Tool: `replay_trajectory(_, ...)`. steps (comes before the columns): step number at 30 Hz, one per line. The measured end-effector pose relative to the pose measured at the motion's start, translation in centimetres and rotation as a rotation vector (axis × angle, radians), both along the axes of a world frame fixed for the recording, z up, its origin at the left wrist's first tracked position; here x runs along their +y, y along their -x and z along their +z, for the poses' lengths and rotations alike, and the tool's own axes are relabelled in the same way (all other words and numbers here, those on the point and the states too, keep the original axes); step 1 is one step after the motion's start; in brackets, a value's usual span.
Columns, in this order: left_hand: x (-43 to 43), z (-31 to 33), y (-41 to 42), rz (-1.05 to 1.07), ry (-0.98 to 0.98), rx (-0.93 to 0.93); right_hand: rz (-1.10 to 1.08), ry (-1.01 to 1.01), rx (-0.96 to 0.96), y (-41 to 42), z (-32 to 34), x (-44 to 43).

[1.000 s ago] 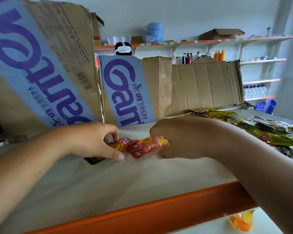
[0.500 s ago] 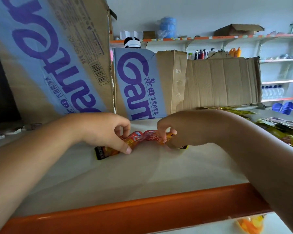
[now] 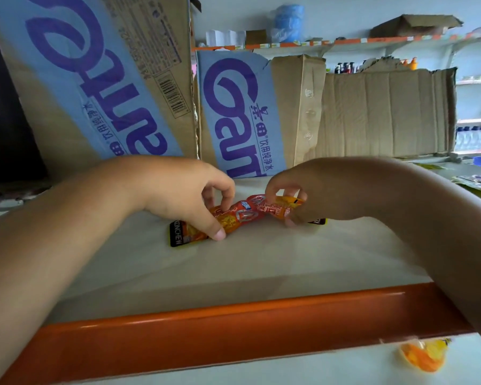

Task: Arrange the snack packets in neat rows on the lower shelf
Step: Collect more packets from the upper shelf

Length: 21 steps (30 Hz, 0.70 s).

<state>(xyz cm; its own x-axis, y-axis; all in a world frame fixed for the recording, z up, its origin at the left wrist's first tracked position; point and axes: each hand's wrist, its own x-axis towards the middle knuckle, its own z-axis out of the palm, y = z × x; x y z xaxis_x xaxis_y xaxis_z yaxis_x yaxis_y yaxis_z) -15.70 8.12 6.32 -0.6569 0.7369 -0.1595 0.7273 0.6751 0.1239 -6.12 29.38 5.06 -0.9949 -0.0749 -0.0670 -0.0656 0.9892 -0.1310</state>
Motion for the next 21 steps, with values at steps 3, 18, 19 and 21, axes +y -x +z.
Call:
replay_trajectory(3, -0.1, 0.1, -0.8, 0.021, -0.007, 0.032, 0.004, -0.023, 0.015, 0.1, 0.0, 0.1)
replay_trajectory(18, -2.2, -2.1, -2.3, -0.025, -0.078, 0.123, -0.113, -0.022, -0.070, -1.1, 0.3, -0.7)
replay_trajectory(19, -2.7, -2.1, -2.3, -0.022, -0.090, 0.130, -0.126, -0.027, -0.058, -1.5, 0.4, -1.2)
replay_trajectory(21, -3.8, -2.4, -2.2, -0.011, -0.111, 0.142, -0.141, -0.068, -0.028, -2.1, 0.6, -2.4)
